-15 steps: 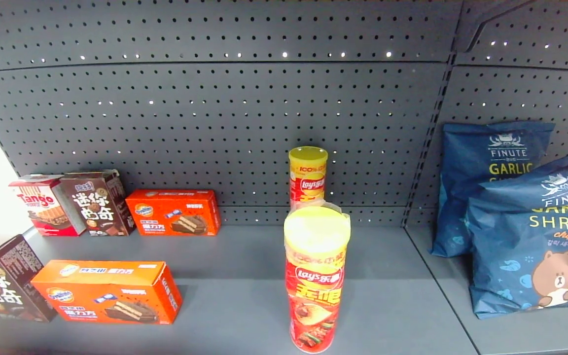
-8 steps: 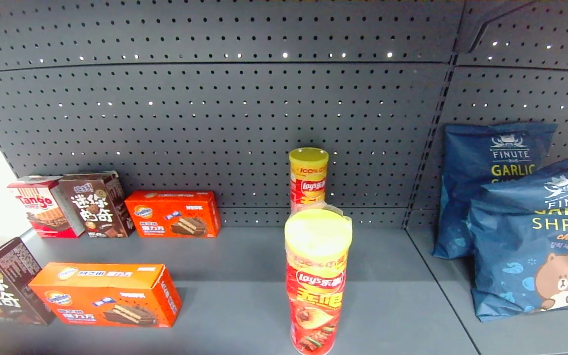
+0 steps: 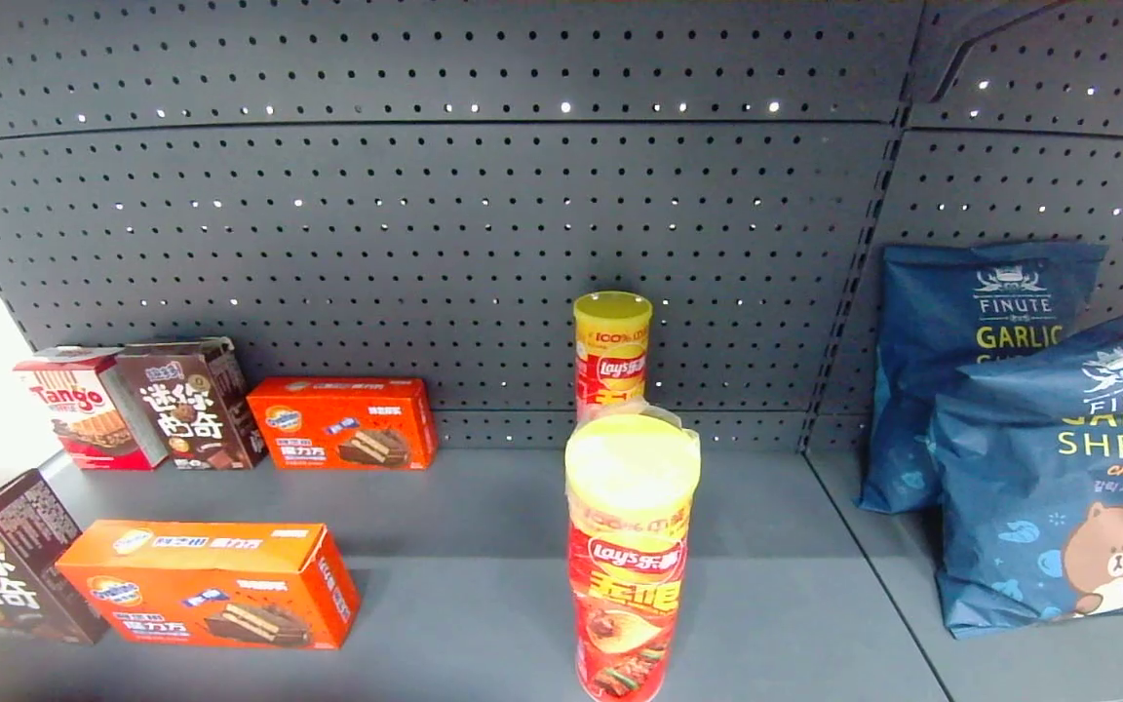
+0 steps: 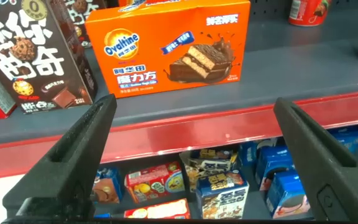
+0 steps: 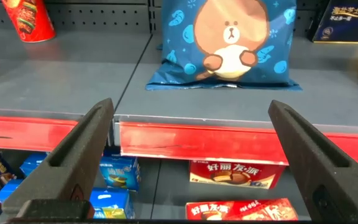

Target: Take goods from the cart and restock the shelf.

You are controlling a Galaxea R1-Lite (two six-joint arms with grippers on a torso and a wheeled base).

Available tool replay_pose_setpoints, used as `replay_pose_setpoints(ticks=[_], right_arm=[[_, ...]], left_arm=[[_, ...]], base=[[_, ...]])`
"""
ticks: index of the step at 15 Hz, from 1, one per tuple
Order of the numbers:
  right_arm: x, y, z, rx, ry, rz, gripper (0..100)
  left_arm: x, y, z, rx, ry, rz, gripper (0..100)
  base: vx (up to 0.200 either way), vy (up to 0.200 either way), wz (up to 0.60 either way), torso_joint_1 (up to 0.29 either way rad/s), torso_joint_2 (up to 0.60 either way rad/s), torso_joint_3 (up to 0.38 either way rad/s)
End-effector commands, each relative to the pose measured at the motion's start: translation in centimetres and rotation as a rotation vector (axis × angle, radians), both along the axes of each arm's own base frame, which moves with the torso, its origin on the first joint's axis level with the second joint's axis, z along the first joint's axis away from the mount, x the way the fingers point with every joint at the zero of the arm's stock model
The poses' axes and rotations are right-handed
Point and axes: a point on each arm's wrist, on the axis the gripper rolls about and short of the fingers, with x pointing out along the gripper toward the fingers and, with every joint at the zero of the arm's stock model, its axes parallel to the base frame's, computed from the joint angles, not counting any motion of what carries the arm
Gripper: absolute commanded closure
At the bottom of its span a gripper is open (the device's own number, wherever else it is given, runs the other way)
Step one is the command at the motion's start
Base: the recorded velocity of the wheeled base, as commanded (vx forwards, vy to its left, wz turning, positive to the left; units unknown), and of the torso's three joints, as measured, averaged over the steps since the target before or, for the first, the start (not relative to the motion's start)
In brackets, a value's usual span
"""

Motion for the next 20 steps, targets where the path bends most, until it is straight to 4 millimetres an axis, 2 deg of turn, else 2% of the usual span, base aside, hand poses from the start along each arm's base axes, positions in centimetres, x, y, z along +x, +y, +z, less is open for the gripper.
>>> replay_pose_setpoints(ticks=[1, 20], right_arm=[[0.00, 0.00, 0.00, -0.001, 0.000, 0.001, 0], [0.00, 0.00, 0.00, 0.001, 0.000, 0.001, 0]], left_arm=[[0.00, 0.00, 0.00, 0.000, -0.001, 0.002, 0], [0.00, 0.00, 0.00, -0.002, 0.000, 0.002, 0]], base=[[-0.200, 0.000, 0.00, 0.002, 0.00, 0.002], [0.000, 0.000, 0.00, 0.000, 0.00, 0.000]])
